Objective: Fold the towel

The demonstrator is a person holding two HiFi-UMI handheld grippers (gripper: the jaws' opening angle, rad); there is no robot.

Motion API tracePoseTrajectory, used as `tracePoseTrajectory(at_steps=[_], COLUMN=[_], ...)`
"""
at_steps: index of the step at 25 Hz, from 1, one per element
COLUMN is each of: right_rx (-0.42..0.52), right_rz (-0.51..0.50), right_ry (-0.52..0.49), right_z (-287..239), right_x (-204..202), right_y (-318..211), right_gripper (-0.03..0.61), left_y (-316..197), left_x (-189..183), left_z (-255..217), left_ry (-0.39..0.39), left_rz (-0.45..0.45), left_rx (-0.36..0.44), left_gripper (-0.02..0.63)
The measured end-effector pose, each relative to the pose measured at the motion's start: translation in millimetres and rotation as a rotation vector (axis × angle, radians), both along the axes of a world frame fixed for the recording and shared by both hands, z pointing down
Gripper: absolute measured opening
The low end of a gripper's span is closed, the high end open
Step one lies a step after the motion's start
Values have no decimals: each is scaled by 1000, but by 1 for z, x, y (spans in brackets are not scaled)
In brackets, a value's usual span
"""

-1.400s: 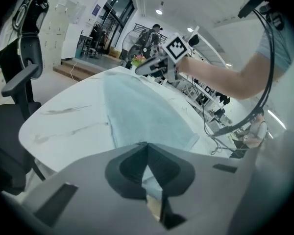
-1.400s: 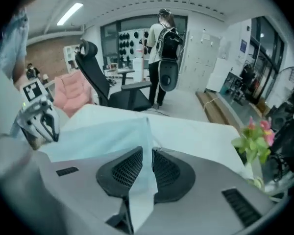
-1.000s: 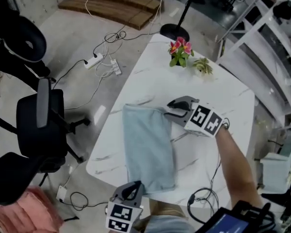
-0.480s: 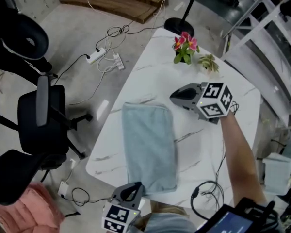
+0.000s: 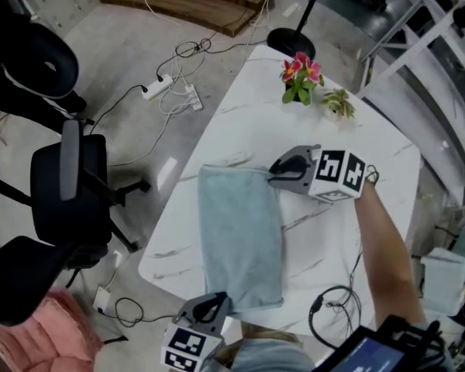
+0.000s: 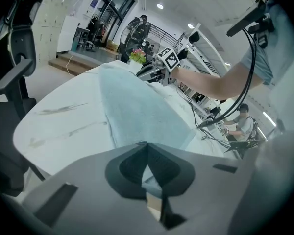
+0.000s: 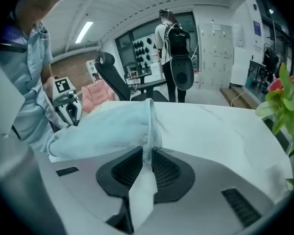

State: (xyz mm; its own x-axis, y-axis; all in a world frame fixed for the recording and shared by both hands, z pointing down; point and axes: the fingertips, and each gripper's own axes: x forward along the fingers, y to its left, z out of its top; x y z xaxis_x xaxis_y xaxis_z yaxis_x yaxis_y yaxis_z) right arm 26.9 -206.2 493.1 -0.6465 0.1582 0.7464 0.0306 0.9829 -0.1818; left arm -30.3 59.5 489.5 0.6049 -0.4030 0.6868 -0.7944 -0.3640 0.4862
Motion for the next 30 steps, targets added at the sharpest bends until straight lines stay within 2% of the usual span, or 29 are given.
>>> tracePoseTrajectory(at_steps=[2,6,8,10,13,14,15,17,18,20,23,25,28,30], right_rx=[-72,-317,-336,-254,-117,-52,35,221,271,250,113,24,-89,-77], right_rz=[-4,17,82,153,232,277,339,462,494,453,216,93,26,12], right_ry=[-44,-113,-88,-29,20,32,49,76,66,-6,-82,-115,-185,-146], right_z=[-8,-21,-15,-1,1,-5,-13,-35,-46,-63,-67,-58,-46,-29], right_x=[1,2,2,-1,0,6,15,36,42,36,8,-6,-18,-20], right_y=[-1,-3,-15,-28,-43,-52,-62,-75,-71,-37,62,130,207,235], right_gripper=[69,46,44,65,206,224,212,148,112,75,46,40,37,37], left_y=[0,2,1,-1,-5,-5,-5,-4,-4,-6,-7,-7,-6,-6], left_x=[0,-1,-1,-1,1,1,1,1,0,1,2,2,3,3], left_z=[1,0,-1,-1,3,4,5,7,8,7,7,8,9,8], left_ry=[1,3,9,9,9,11,14,15,12,4,-13,-28,-40,-47], left_rz=[3,19,22,22,22,22,23,27,31,38,51,68,109,160], left_rx=[-1,-8,-9,-6,15,14,11,3,1,-2,-6,-12,-16,-6], left_gripper=[8,8,8,8,8,8,8,8,8,8,8,8,8,7])
